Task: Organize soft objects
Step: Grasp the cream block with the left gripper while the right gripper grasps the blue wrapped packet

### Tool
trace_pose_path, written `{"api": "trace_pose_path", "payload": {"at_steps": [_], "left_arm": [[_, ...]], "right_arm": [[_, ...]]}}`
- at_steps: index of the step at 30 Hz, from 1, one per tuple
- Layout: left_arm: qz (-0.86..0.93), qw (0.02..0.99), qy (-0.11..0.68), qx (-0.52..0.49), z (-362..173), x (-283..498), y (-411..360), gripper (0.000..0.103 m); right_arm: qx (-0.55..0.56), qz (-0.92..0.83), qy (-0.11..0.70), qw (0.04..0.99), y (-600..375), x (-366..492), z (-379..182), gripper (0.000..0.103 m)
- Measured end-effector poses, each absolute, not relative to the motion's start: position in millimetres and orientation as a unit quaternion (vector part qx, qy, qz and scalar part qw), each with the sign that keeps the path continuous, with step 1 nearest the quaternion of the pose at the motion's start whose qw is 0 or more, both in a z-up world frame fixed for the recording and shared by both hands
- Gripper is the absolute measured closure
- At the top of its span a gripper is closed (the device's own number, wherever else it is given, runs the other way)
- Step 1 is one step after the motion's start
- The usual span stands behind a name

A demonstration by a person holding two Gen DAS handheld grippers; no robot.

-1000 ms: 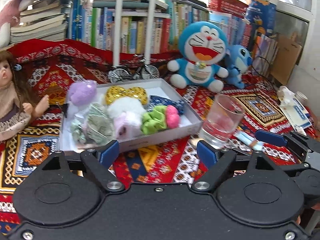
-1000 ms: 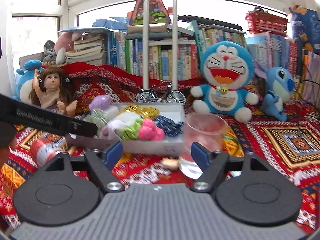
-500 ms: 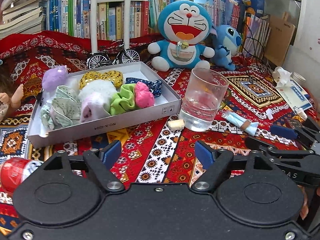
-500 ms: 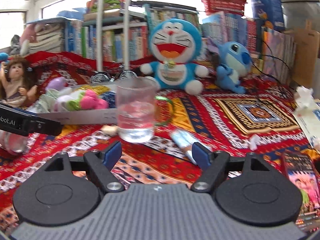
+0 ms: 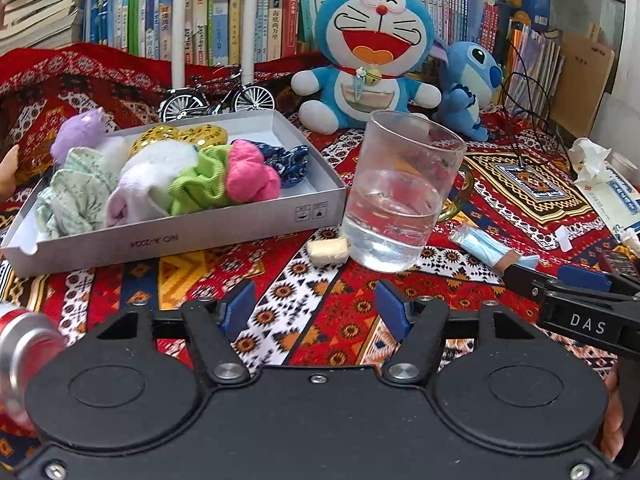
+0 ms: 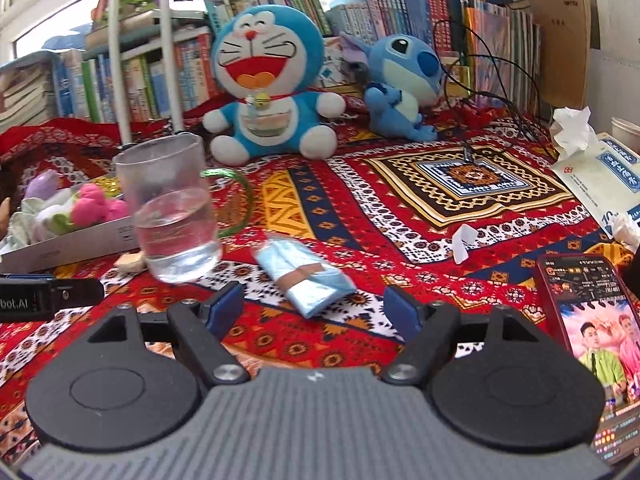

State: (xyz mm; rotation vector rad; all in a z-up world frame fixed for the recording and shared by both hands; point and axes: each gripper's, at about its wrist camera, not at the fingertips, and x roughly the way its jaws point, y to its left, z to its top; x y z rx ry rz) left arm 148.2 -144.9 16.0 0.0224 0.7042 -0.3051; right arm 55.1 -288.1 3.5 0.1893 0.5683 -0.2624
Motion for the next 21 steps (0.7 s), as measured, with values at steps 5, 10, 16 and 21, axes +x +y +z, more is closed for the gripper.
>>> {"api": "trace_pose_path", "payload": {"at_steps": [5,10,16,21], "left_arm": [[-0.154,0.927,0.342,0.023,10.2,161.7,-159.3,0.056],[-0.147,0.925,0.35,0.022,3.0,175.3,-169.1,0.059],[-0.142,0.923,0.356,0.023,1.5,183.4,-172.9,0.07],[-0.138,0.923,0.359,0.014,2.3,187.4,-170.5,0.076]], "right_arm": [[0.089,-0.138,0.286,0.944,-294.3,67.1,1.6,0.018],[0.105,-0.129,0.29,0.943,-301.9,73.3,-0.1,0.018],[0.102,-0.109,0.303,0.941,-300.2,79.5,-1.5,0.018],[0.1,-0.094,0.306,0.942,-298.2,80.7,-1.4,0.018]]}}
